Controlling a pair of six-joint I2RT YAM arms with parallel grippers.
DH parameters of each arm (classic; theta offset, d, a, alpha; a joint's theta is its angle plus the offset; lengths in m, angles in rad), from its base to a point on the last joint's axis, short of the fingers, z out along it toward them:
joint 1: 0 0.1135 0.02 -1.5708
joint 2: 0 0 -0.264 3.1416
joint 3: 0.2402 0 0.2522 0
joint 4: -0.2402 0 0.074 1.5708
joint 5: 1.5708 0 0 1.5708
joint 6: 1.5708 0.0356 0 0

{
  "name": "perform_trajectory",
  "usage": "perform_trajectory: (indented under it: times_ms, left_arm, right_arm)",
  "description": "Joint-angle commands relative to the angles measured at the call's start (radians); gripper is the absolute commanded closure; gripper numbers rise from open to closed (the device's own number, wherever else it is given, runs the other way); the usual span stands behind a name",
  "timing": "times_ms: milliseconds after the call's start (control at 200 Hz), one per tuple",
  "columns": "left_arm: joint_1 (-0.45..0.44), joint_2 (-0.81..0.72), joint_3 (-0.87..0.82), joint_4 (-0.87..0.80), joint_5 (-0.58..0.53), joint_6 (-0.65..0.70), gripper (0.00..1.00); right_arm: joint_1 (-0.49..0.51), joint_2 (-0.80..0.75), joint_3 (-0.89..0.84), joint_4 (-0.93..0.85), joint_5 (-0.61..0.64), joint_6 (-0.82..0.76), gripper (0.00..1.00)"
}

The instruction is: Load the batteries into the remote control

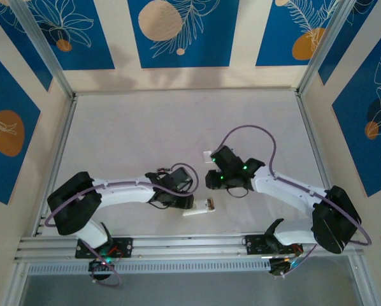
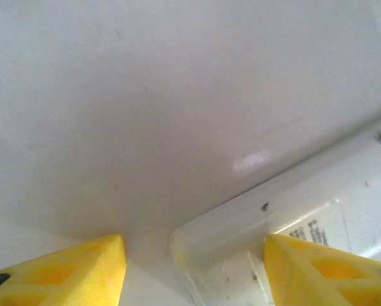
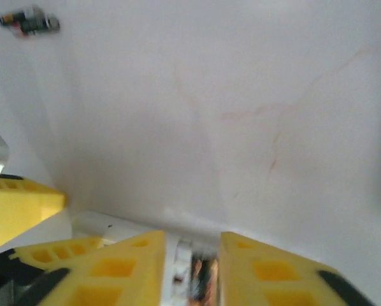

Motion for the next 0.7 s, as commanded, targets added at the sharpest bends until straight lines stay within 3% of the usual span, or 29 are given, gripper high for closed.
perform_trajectory:
  times_ms: [0,105,300,400,565,695]
  left_arm:
    - [0.033,0.012,0.040,-0.036,-0.109,0.107,0.40]
    - [0.035,-0.004,0.051,-0.034,-0.110,0.125,0.38]
    - [0.035,-0.060,-0.008,0.031,-0.066,0.067,0.38]
    - [0.036,-0.118,-0.039,0.029,-0.090,0.044,0.38]
    - [0.046,-0.258,-0.078,-0.016,-0.182,0.020,0.33]
    - [0.078,-0.359,-0.118,-0.022,-0.177,-0.003,0.32]
  right_arm:
    - [-0.081,0.026,0.048,-0.022,-0.013,-0.158,0.55]
    - [-0.137,0.119,0.126,-0.035,-0.031,-0.252,0.40]
    - [-0.172,0.312,0.306,-0.047,-0.046,-0.391,0.38]
    - [-0.183,0.438,0.426,-0.105,-0.047,-0.378,0.37]
    - [-0.146,0.613,0.558,-0.130,0.062,-0.258,0.45]
    - [-0.132,0.755,0.641,-0.165,0.121,-0.218,0.54]
